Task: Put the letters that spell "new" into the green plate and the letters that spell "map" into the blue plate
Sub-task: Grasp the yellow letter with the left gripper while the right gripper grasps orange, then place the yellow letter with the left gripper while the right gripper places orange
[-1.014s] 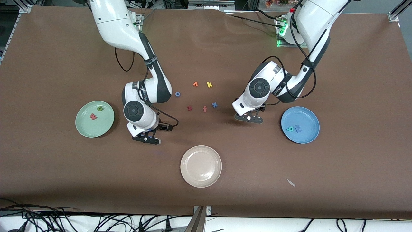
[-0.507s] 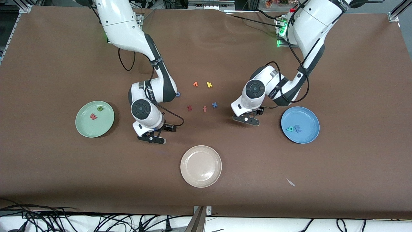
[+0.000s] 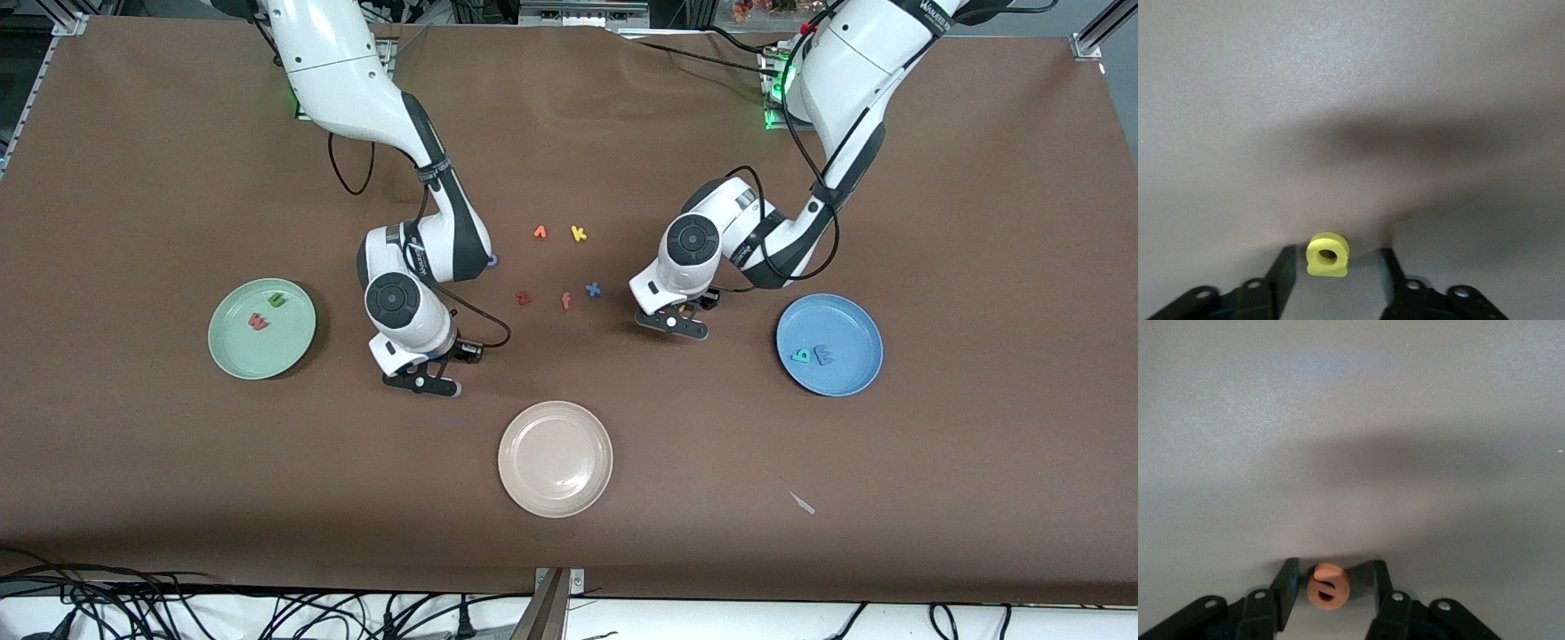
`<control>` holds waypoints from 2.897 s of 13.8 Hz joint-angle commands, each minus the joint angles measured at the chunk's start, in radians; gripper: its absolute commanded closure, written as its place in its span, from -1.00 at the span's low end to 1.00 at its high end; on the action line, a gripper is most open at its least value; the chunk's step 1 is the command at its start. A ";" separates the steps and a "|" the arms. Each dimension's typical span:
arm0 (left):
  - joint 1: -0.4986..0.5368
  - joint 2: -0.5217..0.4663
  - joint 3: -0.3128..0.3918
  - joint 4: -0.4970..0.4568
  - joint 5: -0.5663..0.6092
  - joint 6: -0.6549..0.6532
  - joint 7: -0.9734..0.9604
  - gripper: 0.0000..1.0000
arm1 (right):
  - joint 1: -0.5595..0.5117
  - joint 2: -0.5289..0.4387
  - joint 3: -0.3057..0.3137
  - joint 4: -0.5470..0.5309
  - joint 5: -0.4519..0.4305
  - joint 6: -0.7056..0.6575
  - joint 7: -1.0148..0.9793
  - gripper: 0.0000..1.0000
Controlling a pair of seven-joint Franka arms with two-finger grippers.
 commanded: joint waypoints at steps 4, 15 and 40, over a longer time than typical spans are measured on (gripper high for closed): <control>0.008 -0.036 0.002 -0.007 0.040 -0.008 -0.019 0.81 | 0.008 0.021 -0.001 0.027 0.025 0.002 0.007 0.29; 0.336 -0.178 0.004 0.045 0.042 -0.345 0.628 0.72 | 0.000 0.023 0.011 0.028 0.029 0.013 -0.024 0.82; 0.266 -0.179 -0.139 0.295 -0.089 -0.509 0.456 -1.00 | -0.115 -0.303 -0.308 -0.351 0.051 -0.162 -0.839 -1.00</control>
